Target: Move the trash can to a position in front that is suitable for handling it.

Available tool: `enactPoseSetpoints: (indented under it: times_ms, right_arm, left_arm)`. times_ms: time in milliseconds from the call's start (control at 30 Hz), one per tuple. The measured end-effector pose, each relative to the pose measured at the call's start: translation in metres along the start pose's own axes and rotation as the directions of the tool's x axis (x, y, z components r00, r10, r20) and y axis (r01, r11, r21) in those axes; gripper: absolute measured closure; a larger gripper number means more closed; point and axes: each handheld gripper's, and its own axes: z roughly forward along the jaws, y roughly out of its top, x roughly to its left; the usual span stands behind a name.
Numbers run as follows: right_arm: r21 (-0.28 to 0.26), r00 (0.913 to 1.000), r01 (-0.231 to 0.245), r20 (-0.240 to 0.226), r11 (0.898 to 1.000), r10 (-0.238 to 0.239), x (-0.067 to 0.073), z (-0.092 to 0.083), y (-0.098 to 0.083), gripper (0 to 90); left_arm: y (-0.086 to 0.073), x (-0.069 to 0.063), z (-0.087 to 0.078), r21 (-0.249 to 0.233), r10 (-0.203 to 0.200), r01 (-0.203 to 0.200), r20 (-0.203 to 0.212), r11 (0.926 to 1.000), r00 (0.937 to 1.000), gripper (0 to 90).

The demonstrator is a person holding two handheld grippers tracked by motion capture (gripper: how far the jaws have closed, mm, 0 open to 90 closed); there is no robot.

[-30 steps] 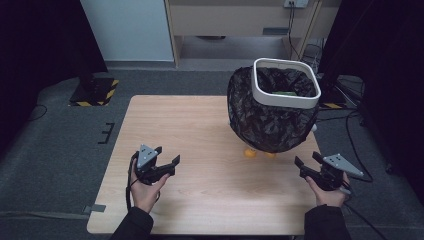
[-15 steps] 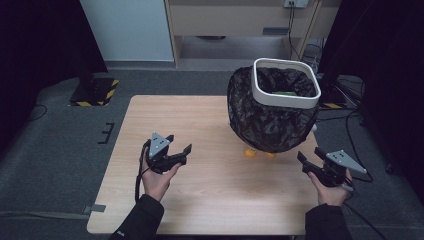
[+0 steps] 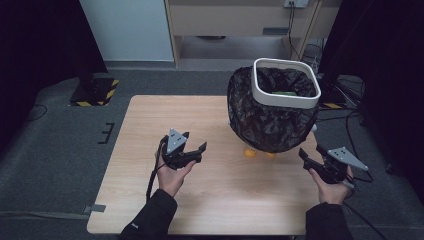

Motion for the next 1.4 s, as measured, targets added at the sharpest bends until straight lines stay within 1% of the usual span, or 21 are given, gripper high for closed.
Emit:
enactPoseSetpoints:
  times_ms: [67,133,200,333,367,500,600,667,800,833,900,967,1033,1100,1167,1200,1333,1367,1400]
  right_arm:
    - [0.003,1.0,0.008,0.003,1.0,-0.008,0.0,0.001,0.001,29.9]
    - [-0.008,1.0,0.007,0.004,1.0,-0.007,-0.001,0.002,0.002,29.9]
    - [-0.002,0.9999,0.015,0.009,1.0,-0.015,-0.002,0.003,0.004,29.9]
    - [-0.005,0.9998,0.013,0.017,1.0,-0.013,-0.003,0.005,0.007,30.4]
    - [-0.009,0.9996,0.019,0.022,1.0,-0.019,-0.004,0.006,0.007,30.6]
    - [-0.013,0.9993,0.029,0.025,1.0,-0.028,-0.005,0.009,0.011,31.3]
    - [-0.016,0.9989,0.037,0.031,0.999,-0.036,-0.008,0.011,0.013,32.0]
    - [-0.02,0.9989,0.033,0.034,0.999,-0.032,-0.01,0.011,0.014,32.4]
    - [-0.023,0.9988,0.03,0.039,0.999,-0.029,-0.015,0.011,0.015,32.9]
    - [-0.029,0.9987,0.03,0.041,0.999,-0.029,-0.016,0.011,0.015,33.5]
    - [-0.032,0.9991,0.019,0.037,0.999,-0.018,-0.017,0.012,0.016,34.3]
    - [-0.024,0.9987,0.035,0.038,0.999,-0.034,-0.018,0.014,0.017,34.7]
    - [-0.034,0.9991,0.028,0.033,0.999,-0.027,-0.018,0.016,0.017,35.5]
    - [-0.028,0.9994,0.018,0.03,0.999,-0.017,-0.017,0.018,0.017,35.6]
    - [-0.025,0.9992,0.027,0.031,0.999,-0.026,-0.018,0.02,0.018,35.9]
    - [-0.036,0.9993,0.023,0.031,0.999,-0.022,-0.018,0.022,0.019,35.9]
    - [-0.042,0.9995,0.018,0.027,0.999,-0.017,-0.02,0.026,0.022,36.7]
    - [-0.041,0.9996,0.008,0.026,0.999,-0.007,-0.021,0.027,0.022,37.1]
    - [-0.045,0.9994,0.017,0.029,0.999,-0.016,-0.022,0.029,0.022,37.3]
  left_arm:
    - [0.002,-0.002,0.003,-0.001,0.009,-0.009,0.002,1.0,1.0,26.2]
    - [0.005,-0.006,0.007,-0.007,0.003,-0.003,0.009,1.0,1.0,26.2]
    - [0.007,-0.008,0.01,-0.009,0.014,-0.014,0.013,0.9999,0.9998,26.4]
    - [0.011,-0.012,0.016,-0.012,0.013,-0.013,0.023,0.9998,0.9997,26.4]
    - [0.012,-0.013,0.018,-0.013,0.018,-0.018,0.025,0.9998,0.9995,26.5]
    - [0.013,-0.018,0.026,-0.025,0.032,-0.031,0.042,0.9992,0.9986,26.2]
    - [0.014,-0.021,0.032,-0.018,0.035,-0.034,0.042,0.9993,0.9985,26.1]
    - [0.015,-0.022,0.036,-0.017,0.04,-0.039,0.042,0.9991,0.9983,26.1]
    - [0.018,-0.023,0.043,-0.02,0.034,-0.033,0.044,0.9992,0.9985,26.4]
    - [0.019,-0.024,0.043,-0.013,0.03,-0.03,0.038,0.9995,0.9988,26.4]
    - [0.021,-0.026,0.048,-0.015,0.033,-0.032,0.042,0.9994,0.9986,26.4]
    - [0.022,-0.028,0.052,-0.014,0.042,-0.042,0.048,0.999,0.998,26.4]
    - [0.023,-0.03,0.055,-0.013,0.039,-0.039,0.057,0.9992,0.9976,26.5]
    - [0.024,-0.032,0.059,-0.018,0.037,-0.036,0.067,0.9992,0.997,27.1]
    - [0.026,-0.034,0.063,-0.023,0.049,-0.047,0.072,0.9986,0.9962,28.9]
    - [0.027,-0.034,0.065,-0.019,0.053,-0.052,0.07,0.9985,0.9961,29.3]
    - [0.033,-0.037,0.071,-0.033,0.062,-0.059,0.081,0.9977,0.9948,30.6]
    - [0.035,-0.037,0.073,-0.034,0.064,-0.061,0.081,0.9975,0.9947,31.3]
    - [0.036,-0.038,0.074,-0.031,0.074,-0.072,0.083,0.9969,0.9938,31.8]
